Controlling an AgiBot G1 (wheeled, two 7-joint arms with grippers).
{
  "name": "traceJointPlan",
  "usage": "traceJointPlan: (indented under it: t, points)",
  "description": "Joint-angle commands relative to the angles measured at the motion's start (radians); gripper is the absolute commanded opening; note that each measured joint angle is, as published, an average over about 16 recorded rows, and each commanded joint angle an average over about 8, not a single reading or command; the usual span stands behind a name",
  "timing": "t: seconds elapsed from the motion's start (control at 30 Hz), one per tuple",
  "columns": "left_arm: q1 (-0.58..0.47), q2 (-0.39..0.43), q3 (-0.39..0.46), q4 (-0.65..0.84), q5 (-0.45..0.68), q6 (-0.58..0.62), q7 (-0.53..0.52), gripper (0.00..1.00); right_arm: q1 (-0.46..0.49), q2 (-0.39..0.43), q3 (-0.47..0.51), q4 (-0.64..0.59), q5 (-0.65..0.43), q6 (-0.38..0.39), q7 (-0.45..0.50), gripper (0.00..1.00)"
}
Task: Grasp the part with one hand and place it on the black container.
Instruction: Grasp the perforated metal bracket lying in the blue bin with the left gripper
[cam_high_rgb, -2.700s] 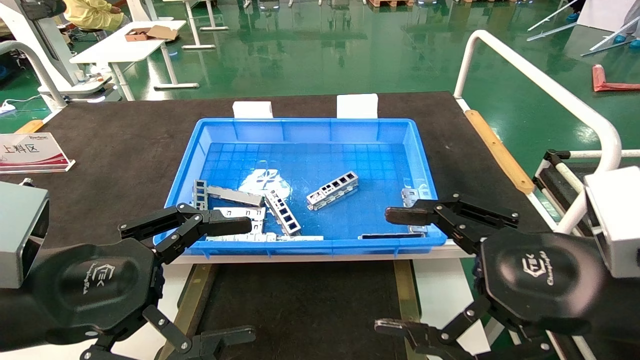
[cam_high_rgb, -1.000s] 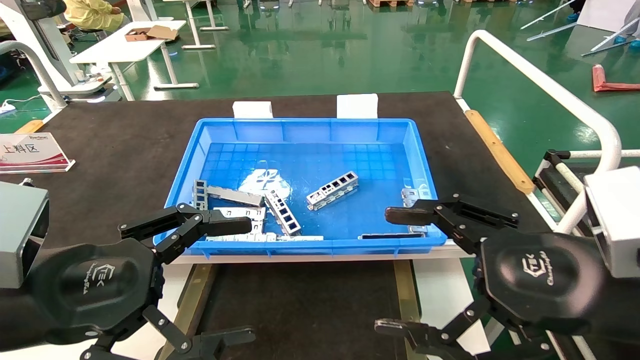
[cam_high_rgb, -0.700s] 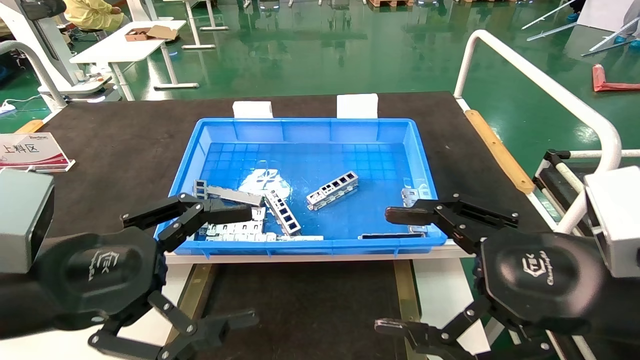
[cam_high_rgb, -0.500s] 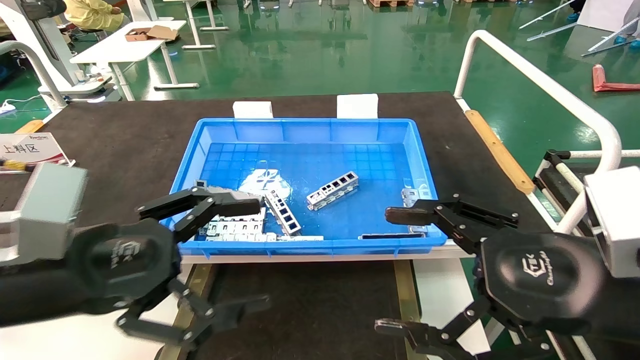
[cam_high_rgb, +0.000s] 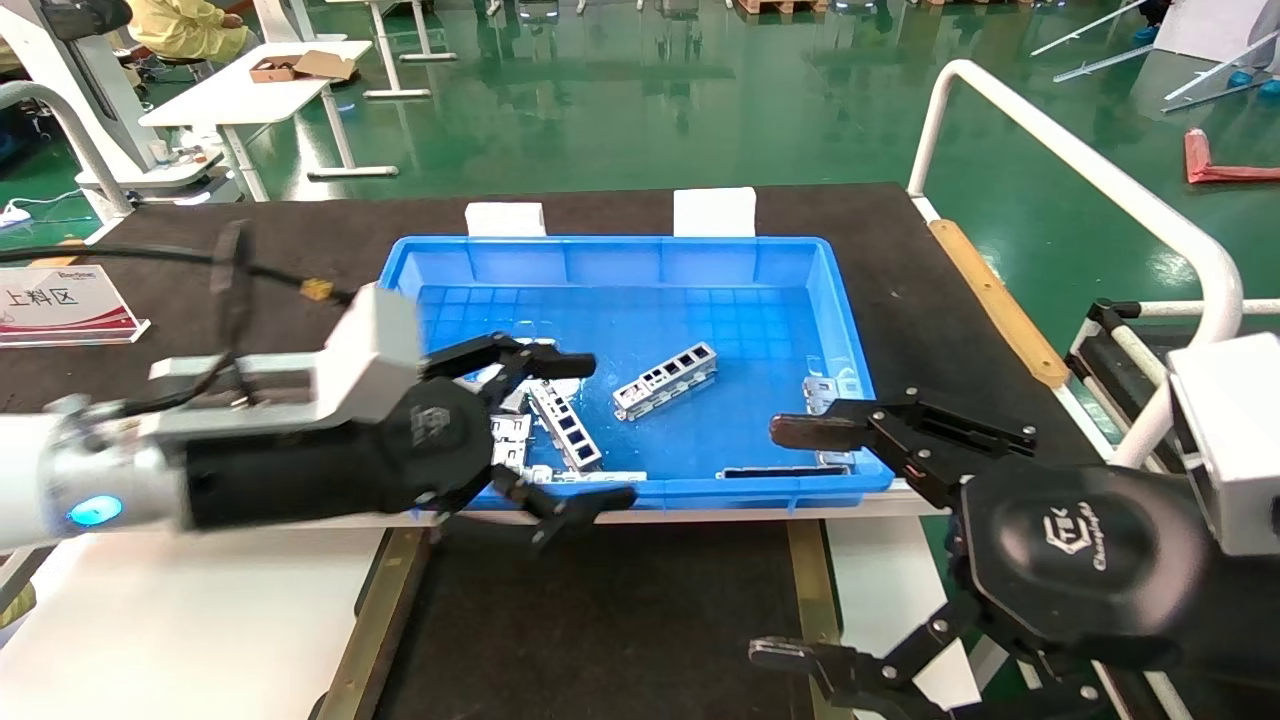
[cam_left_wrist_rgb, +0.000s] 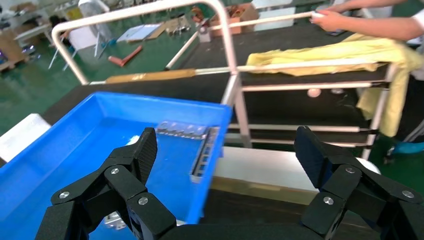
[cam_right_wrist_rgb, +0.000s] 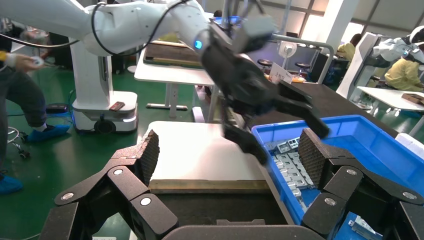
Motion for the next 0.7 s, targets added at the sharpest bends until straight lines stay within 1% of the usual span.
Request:
traceJointPlan:
  t: [0.03, 0.2, 0.4, 0.7]
  points:
    - [-0.027, 0.03, 0.02, 0.034, 0.04, -0.016, 0.004, 1.0, 0.0, 0.0, 0.0, 0.0, 0.0, 0.0, 0.0, 1.0]
    - [-0.092, 0.118, 0.06, 0.154, 0.117, -0.061, 0.027, 1.0, 0.0, 0.0, 0.0, 0.0, 0.0, 0.0, 0.0, 1.0]
    - [-0.167, 0.238, 0.099, 0.349, 0.2, -0.143, 0.08, 1.0, 0.0, 0.0, 0.0, 0.0, 0.0, 0.0, 0.0, 1.0]
    - [-0.256, 0.4, 0.123, 0.637, 0.267, -0.289, 0.182, 1.0, 0.0, 0.0, 0.0, 0.0, 0.0, 0.0, 0.0, 1.0]
